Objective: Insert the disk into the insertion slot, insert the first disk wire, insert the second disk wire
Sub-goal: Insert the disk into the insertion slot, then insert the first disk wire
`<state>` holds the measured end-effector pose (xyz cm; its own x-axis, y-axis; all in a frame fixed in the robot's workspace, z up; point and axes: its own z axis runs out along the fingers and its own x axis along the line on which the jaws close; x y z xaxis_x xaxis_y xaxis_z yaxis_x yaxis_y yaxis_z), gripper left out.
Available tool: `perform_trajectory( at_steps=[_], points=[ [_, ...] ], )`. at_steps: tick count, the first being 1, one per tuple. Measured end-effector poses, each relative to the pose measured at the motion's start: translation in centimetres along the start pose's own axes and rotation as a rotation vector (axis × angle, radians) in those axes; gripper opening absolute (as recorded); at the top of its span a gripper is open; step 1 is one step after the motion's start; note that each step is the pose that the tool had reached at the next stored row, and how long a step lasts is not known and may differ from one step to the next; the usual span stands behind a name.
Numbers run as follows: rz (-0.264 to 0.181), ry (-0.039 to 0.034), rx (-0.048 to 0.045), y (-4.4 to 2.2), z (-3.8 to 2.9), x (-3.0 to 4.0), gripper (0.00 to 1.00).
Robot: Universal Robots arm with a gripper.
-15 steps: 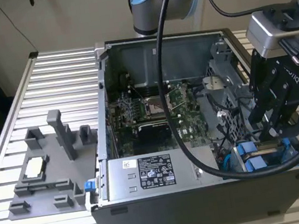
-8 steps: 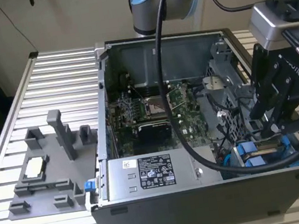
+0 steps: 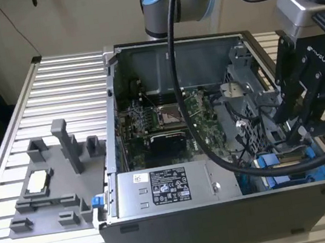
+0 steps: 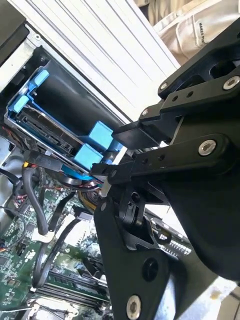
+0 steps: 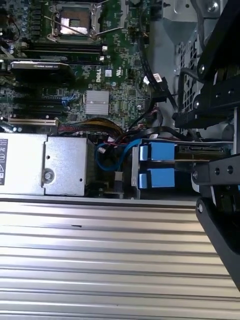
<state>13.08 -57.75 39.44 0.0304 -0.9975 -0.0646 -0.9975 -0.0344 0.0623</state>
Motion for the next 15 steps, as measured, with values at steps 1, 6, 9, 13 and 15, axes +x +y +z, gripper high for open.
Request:
perform_trajectory(
  at_steps=[1, 6, 9, 13, 15],
  points=[
    [0.000, 0.0004, 0.0068, 0.00, -0.01, -0.01, 0.40],
    [-0.007, 0.0036, 0.1122, 0.10, -0.02, -0.01, 0.40],
    [-0.011, 0.0044, 0.1666, 0.13, -0.01, -0.02, 0.40],
    [-0.016, 0.0051, 0.2307, 0.18, -0.06, -0.03, 0.40],
    [-0.018, 0.0054, 0.2415, 0.21, -0.17, -0.10, 0.40]
  ],
)
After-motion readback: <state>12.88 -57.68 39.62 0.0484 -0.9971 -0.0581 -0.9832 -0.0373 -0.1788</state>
